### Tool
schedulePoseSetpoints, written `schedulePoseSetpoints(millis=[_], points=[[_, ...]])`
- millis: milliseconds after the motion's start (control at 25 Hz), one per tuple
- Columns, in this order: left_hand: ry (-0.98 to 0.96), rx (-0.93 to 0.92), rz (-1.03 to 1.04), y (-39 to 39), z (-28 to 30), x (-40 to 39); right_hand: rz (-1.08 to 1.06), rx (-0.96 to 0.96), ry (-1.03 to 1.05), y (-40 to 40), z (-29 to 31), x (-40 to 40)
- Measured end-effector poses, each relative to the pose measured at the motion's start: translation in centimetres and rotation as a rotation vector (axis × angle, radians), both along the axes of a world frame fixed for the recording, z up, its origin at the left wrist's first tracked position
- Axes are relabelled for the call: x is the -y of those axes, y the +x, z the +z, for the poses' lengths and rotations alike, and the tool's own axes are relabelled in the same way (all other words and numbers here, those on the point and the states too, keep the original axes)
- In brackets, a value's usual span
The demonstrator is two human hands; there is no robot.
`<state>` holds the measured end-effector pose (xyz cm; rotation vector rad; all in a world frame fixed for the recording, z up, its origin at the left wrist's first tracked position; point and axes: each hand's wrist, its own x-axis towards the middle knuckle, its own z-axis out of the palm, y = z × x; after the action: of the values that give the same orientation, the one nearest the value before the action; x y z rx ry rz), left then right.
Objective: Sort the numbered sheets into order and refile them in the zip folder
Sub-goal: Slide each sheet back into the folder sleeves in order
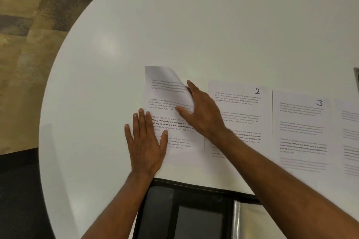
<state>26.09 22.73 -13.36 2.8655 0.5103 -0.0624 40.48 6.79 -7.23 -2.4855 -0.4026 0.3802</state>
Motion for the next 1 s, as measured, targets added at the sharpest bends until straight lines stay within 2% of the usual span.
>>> schedulePoseSetpoints(millis=[160, 280, 360, 440, 520, 640, 760, 880, 1000], points=[[-0.030, -0.015, 0.004, 0.0, 0.2, 0.0, -0.369, -0.218, 0.458, -3.9, 1.8, -0.9], [-0.082, -0.025, 0.007, -0.1, 0.4, -0.1, -0.693, -0.395, 0.700, -5.7, 2.4, -1.1], [-0.147, -0.045, 0.010, -0.3, 0.8, -0.2, -0.723, -0.461, 0.682, -6.5, 2.5, -0.6], [-0.216, -0.058, 0.024, -0.6, 1.7, 0.0, -0.635, -0.411, 0.550, -6.8, 2.6, 0.3], [-0.312, -0.066, 0.072, -1.0, 3.1, 0.5, -0.591, -0.352, 0.511, -7.0, 3.4, 1.6], [-0.446, -0.054, 0.208, -1.3, 5.9, 1.7, -0.667, -0.362, 0.579, -7.0, 4.7, 4.6], [-0.554, -0.002, 0.320, -2.1, 8.3, 3.6, -0.770, -0.484, 0.670, -8.0, 5.9, 8.7], [-0.809, -0.010, 0.380, -3.2, 10.6, 6.9, -0.848, -0.611, 0.804, -10.7, 8.0, 13.6], [-1.081, -0.147, 0.417, -4.7, 12.1, 10.2, -0.889, -0.687, 0.867, -14.5, 9.3, 18.4]])
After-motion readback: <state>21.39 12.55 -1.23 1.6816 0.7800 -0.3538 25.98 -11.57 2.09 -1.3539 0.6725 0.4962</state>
